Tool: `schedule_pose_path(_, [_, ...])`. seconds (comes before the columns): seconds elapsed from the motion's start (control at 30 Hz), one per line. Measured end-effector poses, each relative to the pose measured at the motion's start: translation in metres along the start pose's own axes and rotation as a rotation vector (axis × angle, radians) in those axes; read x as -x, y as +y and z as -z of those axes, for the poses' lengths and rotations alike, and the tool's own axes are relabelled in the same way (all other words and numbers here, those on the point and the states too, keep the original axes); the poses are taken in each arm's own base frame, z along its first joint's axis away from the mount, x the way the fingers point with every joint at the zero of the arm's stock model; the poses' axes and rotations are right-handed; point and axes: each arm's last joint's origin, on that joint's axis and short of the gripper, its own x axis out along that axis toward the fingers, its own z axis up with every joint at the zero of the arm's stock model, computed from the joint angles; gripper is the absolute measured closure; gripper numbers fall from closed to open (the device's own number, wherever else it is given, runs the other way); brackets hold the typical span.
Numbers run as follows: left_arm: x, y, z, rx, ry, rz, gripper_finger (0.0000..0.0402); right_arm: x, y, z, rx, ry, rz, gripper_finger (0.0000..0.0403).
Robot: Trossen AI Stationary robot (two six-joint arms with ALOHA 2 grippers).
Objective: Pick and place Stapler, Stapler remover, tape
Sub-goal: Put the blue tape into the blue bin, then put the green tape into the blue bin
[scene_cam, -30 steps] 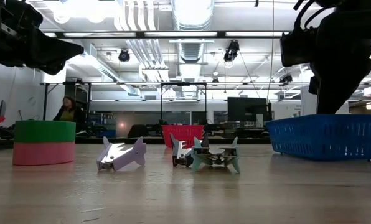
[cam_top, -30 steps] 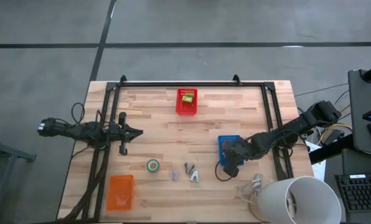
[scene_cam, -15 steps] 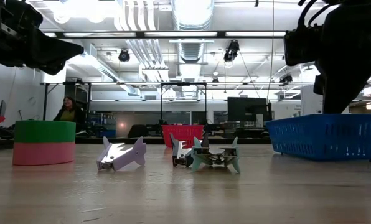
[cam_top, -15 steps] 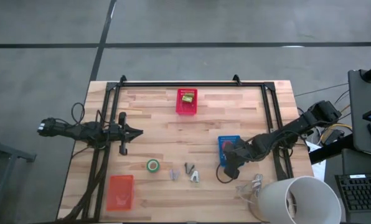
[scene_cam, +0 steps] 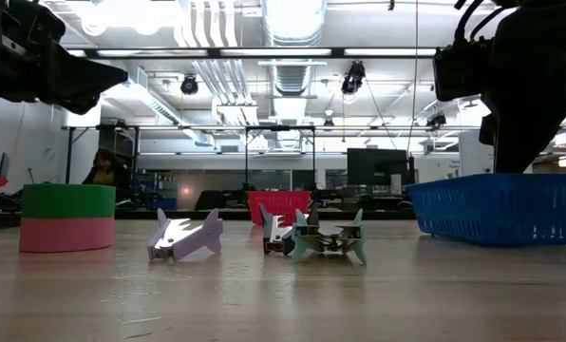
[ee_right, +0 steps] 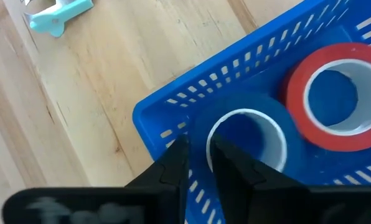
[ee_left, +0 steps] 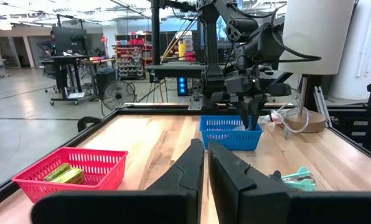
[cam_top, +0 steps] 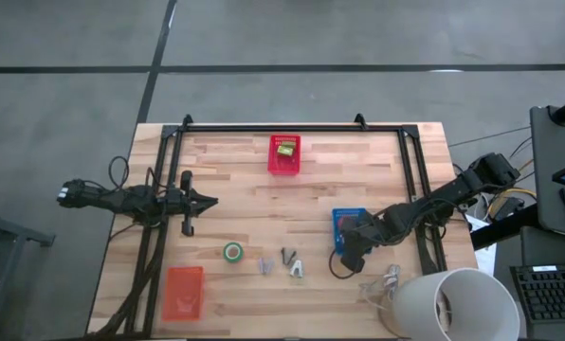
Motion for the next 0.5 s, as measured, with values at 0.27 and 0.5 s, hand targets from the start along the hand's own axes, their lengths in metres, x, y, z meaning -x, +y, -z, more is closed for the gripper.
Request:
schedule_pose_path(0.27, [0.0, 0.0, 0.0001, 0.0, 0.0, 0.0, 0.0376, 0.0001, -0.0004, 0.0001, -0.007, 0.003, 0.004, 0.0296])
schedule_pose_path(0.5, [0.0, 0.0, 0.0, 0.0, 0.0, 0.0, 0.0376, 0.0024, -0.002, -0.0017, 0.018, -0.047, 0.034, 0.028])
